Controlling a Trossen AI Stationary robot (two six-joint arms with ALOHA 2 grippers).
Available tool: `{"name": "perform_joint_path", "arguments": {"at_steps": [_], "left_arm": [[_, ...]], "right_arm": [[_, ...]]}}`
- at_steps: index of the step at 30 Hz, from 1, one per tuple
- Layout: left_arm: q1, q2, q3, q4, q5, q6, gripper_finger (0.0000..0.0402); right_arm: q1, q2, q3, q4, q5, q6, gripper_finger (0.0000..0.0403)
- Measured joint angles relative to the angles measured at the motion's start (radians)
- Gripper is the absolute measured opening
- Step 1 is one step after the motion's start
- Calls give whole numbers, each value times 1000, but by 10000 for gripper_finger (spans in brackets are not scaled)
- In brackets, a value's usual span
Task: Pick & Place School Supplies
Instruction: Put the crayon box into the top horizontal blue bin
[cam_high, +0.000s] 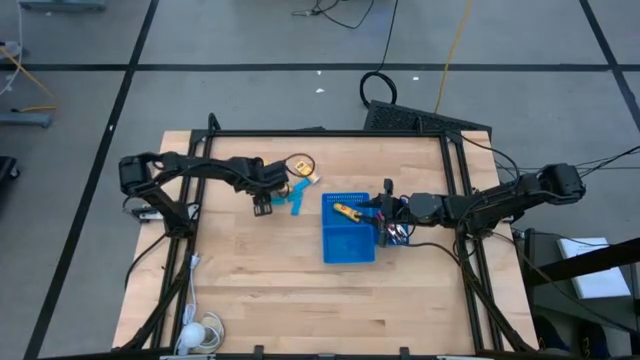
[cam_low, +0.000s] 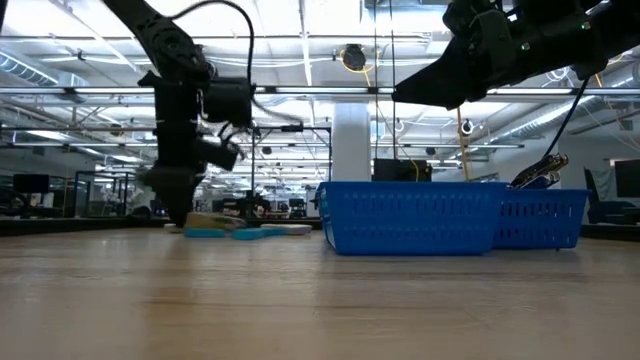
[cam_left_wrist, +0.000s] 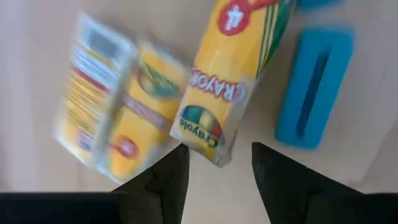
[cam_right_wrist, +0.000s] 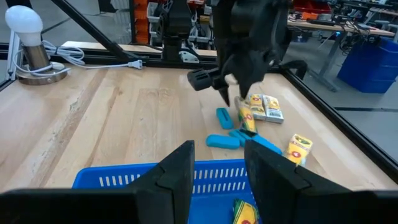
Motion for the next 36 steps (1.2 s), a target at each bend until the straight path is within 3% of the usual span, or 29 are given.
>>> {"name": "perform_joint_path", "arguments": {"at_steps": [11,21,31,36], "left_arm": [[-1,7,1,114,-5,114,179],[-2,9,1,122,-9,87,179],[-6,22,3,280,3,119,179],[-3,66,3,277,53,123,179]], "right_arm": [[0,0,0,0,0,2,132],[0,0,0,0,0,2,132],[0,0,0,0,0,2,132],[0,0,0,-1,0,2,132]]}}
